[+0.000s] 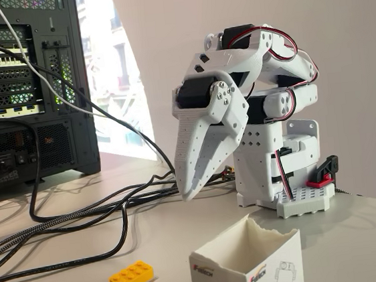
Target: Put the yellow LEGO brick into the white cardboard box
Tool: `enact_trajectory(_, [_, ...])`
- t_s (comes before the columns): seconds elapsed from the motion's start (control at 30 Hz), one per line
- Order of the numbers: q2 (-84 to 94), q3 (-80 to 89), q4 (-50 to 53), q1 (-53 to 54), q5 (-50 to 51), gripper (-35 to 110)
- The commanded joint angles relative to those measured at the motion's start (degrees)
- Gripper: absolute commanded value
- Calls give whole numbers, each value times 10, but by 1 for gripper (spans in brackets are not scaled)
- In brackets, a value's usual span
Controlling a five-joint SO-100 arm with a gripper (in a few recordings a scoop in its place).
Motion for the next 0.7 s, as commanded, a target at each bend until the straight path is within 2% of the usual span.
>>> enact_trajectory(0.0, [11,-22,14,-6,24,-9])
enact_trajectory(0.33, [-185,-170,-1,11,40,-9])
enact_trajectory(0.5, [-323,-261,-17,35,102,-9])
enact_trajectory(0.67, [-428,-306,-28,66,207,0])
